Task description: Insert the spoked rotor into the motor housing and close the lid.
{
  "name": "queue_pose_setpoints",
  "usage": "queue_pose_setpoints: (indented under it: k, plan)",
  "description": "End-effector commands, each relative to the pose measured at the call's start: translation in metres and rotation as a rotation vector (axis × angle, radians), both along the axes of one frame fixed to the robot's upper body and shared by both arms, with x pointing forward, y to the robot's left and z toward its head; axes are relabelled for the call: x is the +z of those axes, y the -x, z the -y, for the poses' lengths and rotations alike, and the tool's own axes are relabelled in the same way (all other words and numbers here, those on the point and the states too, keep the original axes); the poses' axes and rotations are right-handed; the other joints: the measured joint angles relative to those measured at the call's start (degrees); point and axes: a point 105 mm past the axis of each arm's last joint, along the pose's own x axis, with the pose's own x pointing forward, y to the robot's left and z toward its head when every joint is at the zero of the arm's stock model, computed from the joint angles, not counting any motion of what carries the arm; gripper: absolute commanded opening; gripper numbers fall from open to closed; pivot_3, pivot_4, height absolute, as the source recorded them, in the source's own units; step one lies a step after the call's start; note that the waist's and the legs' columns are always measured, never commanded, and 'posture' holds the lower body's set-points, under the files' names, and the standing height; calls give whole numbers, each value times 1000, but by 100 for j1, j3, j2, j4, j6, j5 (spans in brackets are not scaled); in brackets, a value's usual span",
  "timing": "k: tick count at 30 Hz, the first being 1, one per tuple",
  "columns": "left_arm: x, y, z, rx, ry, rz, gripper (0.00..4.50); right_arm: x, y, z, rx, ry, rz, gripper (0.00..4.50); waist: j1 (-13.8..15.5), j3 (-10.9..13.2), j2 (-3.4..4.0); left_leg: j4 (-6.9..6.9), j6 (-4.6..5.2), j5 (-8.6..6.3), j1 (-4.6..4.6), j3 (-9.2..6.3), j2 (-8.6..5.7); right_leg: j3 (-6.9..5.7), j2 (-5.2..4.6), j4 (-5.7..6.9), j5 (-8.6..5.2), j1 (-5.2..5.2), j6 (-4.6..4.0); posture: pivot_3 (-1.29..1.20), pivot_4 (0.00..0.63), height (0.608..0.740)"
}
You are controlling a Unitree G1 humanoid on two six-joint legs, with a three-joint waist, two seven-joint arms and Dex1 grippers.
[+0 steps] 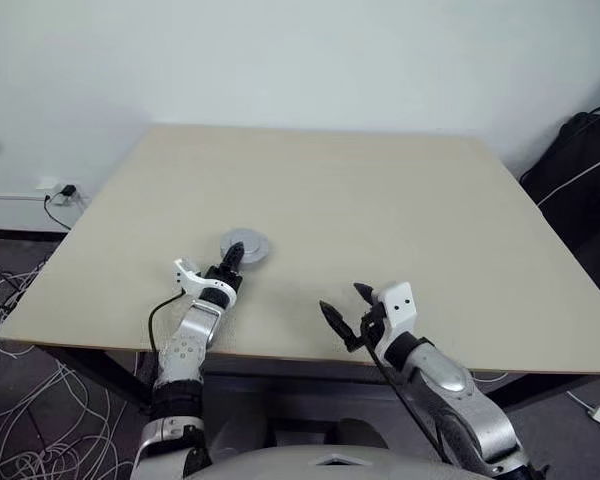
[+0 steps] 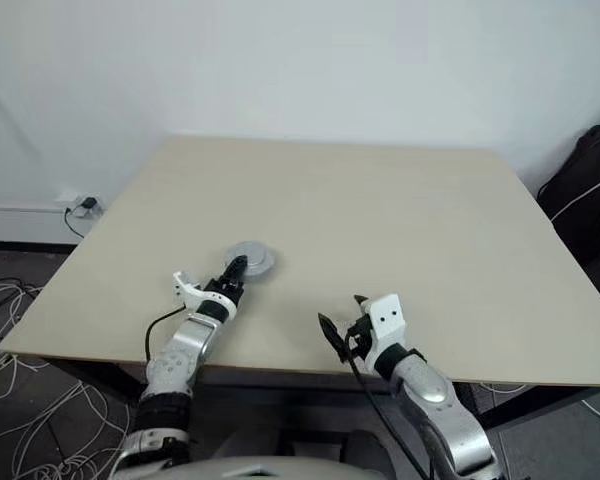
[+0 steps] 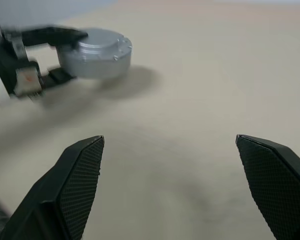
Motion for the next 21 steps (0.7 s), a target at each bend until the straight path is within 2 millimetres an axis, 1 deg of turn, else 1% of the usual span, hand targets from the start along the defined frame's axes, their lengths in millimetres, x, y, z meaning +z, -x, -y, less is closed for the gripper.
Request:
queue_pose_setpoints:
  k: [1, 4, 9, 13, 18, 19, 20, 21]
  plan:
    - [22, -18, 30, -21, 68, 64, 2113, 8, -5, 5, -13, 78, 125, 4500, 8, 7, -11, 0, 0, 0, 6, 0, 0, -1, 0, 0, 1, 8, 1, 0, 0, 740]
    - [23, -30, 38, -29, 60, 50, 2113, 2, -5, 11, -47, 131, 146, 4500, 15, 11, -19, -2, -2, 1, 11, -1, 0, -1, 1, 0, 1, 11, 1, 0, 0, 740]
    - [16, -44, 46, -27, 21, -9, 2110, -4, -6, 12, -81, 134, 144, 4500, 1, 16, -24, -5, -3, 1, 19, -1, 1, 2, 3, 2, 1, 16, 1, 0, 0, 740]
    - [5, -48, 48, -9, -23, -80, 2110, -7, -5, 13, -102, 128, 128, 4500, -7, 17, -25, -6, -3, 1, 20, -1, 1, 2, 2, 2, 1, 16, 2, 0, 0, 740]
    - [-10, -45, 45, 7, -81, -163, 2110, -10, -2, 14, -118, 128, 105, 4500, -24, 15, -24, -7, -3, 0, 23, -1, 2, 5, 0, 2, 18, 17, 30, 0, 0, 740]
    - [-13, -43, 44, 10, -86, -174, 2454, -11, -2, 15, -120, 129, 101, 4500, -32, 14, -25, -7, -1, -1, 28, -1, 2, 6, -1, 3, 19, 21, 31, 0, 0, 740]
    - [-15, -42, 42, 9, -95, -181, 2831, -12, -2, 15, -122, 131, 97, 4500, -38, 14, -25, -8, 22, -15, 38, -1, 3, 6, -1, 3, 19, 28, 31, 0, 0, 740]
    - [-16, -41, 42, 7, -102, -184, 3069, -12, -2, 15, -122, 131, 93, 4500, -40, 14, -25, -7, 26, -17, 45, -1, 4, 6, -1, 4, 18, 34, 30, 0, 0, 740]
